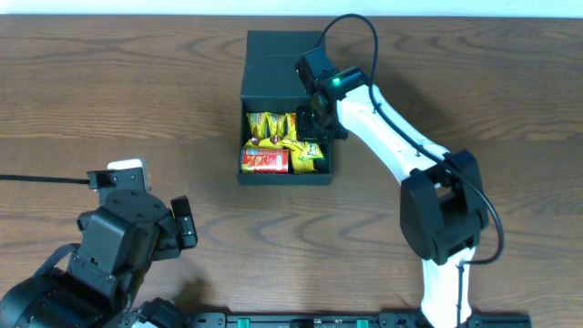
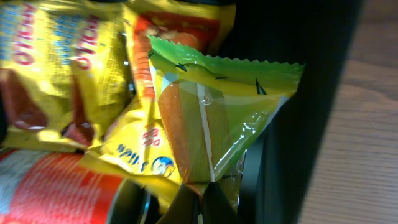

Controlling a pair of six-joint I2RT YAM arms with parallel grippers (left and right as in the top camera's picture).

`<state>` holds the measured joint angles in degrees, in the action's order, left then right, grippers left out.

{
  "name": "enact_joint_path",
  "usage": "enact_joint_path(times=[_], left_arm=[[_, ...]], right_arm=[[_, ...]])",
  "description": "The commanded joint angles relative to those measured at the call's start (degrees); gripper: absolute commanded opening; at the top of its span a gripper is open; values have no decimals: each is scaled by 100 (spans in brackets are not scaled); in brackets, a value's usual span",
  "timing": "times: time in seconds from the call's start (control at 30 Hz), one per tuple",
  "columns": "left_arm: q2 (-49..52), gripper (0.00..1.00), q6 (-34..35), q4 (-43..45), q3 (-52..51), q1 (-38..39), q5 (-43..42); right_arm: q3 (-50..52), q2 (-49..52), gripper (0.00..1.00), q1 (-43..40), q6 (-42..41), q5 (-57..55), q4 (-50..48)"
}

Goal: Pack container
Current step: 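Carry the green packet into the box and lower it, then open the right gripper and raise it to the box lid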

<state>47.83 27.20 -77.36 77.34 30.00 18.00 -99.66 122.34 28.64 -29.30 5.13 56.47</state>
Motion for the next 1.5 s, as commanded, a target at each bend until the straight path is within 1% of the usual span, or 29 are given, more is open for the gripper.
enact_joint_path(times=[0.0,0.17,0.3,0.63,0.67,0.7,0.73,0.77,0.87,1.03,1.1,1.2,1.23,1.27,1.3,1.37,1.47], left_arm=[[-11,95,20,-11,-2,-33,61],[-11,95,20,-37,-2,-33,61],[-11,95,20,-44,-2,-33,59],[-11,95,20,-46,-2,-33,61],[-11,95,15,-46,-2,-33,61],[-11,95,2,-46,-2,-33,61],[-11,95,2,-46,-2,-33,59],[-11,95,2,-46,-2,-33,59],[-11,96,2,-63,-2,-33,59],[-11,96,2,-85,-2,-33,61],[-11,95,2,-90,-2,-33,61],[-11,95,2,-72,-2,-33,72],[-11,95,4,-63,-2,-33,116],[-11,95,7,-52,-2,-33,212],[-11,95,7,-13,-2,-35,289],[-11,95,0,162,-2,-37,398],[11,33,-22,675,-2,-37,472]], right_arm=[[-50,68,2,13,-160,-133,9],[-46,68,1,-17,-157,-260,57],[-46,68,2,-17,-258,-564,151],[-46,68,2,-22,-267,-640,-24],[-46,68,11,-22,-269,-640,-37],[-46,68,28,-22,-284,-640,-39],[-46,68,40,-22,-284,-636,-37],[-46,68,42,-22,-284,-625,-37],[-46,68,55,-22,-282,-619,-61],[-131,68,47,-22,-286,-479,-96],[-372,59,43,-22,-284,-216,-44],[-944,11,42,-22,-282,83,149],[-1220,-26,37,-22,-282,120,286],[-1523,-66,24,-22,-280,131,452],[-1781,-118,1,-22,-278,136,595],[-2343,-260,1,-24,-136,133,887],[-3104,-538,1,-85,356,107,1228]])
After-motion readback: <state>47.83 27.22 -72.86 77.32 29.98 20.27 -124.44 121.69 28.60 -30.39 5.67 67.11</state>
